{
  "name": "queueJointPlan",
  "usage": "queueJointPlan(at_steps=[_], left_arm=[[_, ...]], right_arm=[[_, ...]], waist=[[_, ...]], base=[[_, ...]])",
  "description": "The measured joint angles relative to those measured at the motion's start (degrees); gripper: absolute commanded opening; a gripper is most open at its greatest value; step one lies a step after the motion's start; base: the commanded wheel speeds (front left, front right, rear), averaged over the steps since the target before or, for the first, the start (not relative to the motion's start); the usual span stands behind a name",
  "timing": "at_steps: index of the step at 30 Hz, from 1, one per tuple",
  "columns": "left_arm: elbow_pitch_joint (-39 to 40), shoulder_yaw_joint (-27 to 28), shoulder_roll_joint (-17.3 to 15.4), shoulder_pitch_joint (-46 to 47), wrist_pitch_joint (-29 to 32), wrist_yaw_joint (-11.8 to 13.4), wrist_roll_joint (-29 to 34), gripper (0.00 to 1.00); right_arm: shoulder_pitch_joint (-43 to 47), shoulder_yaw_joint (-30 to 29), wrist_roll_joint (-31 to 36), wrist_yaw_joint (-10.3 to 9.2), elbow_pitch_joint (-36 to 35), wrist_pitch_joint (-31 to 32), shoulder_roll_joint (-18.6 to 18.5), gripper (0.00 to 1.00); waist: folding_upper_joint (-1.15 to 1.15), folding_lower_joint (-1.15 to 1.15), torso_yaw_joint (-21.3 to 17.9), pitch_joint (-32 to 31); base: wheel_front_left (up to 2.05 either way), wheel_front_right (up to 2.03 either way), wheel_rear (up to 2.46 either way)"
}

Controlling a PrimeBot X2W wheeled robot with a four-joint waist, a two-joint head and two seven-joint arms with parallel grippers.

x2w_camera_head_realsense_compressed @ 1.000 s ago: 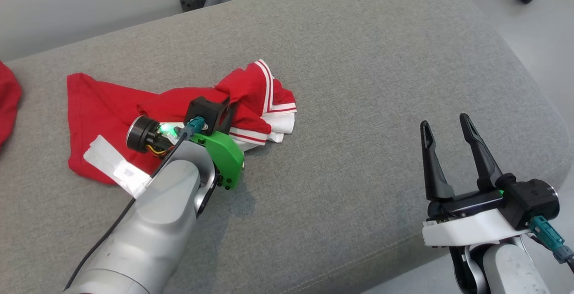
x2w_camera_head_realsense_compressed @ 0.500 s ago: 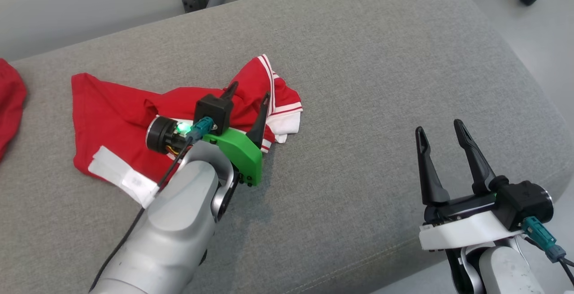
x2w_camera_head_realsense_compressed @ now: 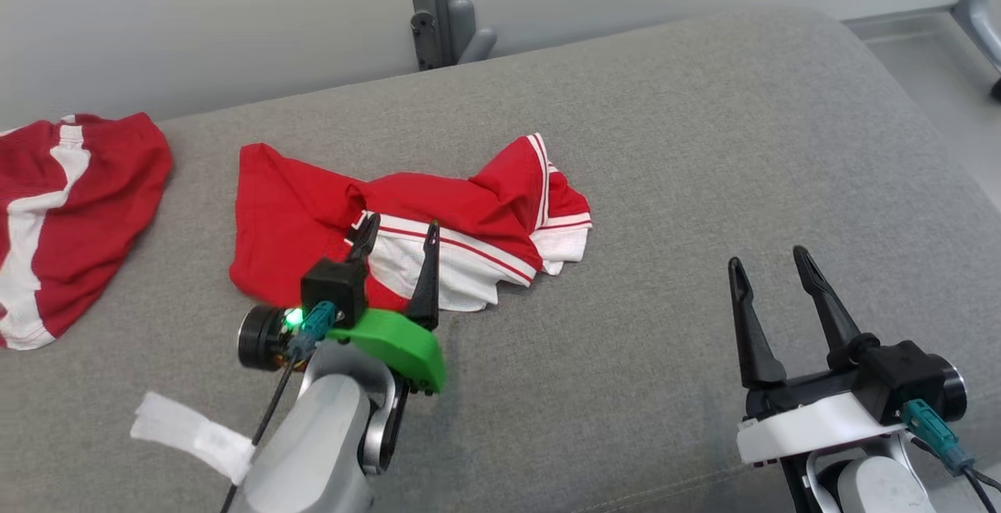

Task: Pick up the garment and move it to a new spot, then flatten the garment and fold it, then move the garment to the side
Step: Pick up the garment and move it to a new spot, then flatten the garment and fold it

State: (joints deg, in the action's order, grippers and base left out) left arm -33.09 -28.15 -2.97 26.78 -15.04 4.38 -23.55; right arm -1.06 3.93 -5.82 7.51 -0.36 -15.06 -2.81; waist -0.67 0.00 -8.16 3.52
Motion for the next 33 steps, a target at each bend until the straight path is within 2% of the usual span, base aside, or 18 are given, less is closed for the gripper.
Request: queueJointPlan(at_steps=[7,16,25,33], left_arm=[[9.57,7.06,-1.86,-10.14,-0.01,2.13,3.49,1.00],[20.52,14.65,-3.21,-24.10,0.00,3.69,6.64,1.00],[25.94,18.75,-2.79,-30.62,-0.01,2.91,8.73,1.00],[27.10,21.21,-1.70,-32.67,-0.01,1.59,9.72,1.00]], right_arm=[[0.91,-0.85,0.00,0.00,0.25,0.00,0.00,1.00],[2.00,-2.14,-0.16,0.00,0.30,-0.01,0.01,1.00],[3.88,-2.87,-0.89,0.00,0.56,-0.01,0.00,1.00],[4.98,-2.75,-1.67,0.00,0.97,-0.01,0.00,1.00]], waist=[[0.00,0.00,3.16,-2.46],[0.00,0.00,5.63,-3.85],[0.00,0.00,7.01,-4.11],[0.00,0.00,7.06,-4.19]], base=[[0.00,0.00,0.00],[0.00,0.00,0.00],[0.00,0.00,0.00],[0.00,0.00,0.00]])
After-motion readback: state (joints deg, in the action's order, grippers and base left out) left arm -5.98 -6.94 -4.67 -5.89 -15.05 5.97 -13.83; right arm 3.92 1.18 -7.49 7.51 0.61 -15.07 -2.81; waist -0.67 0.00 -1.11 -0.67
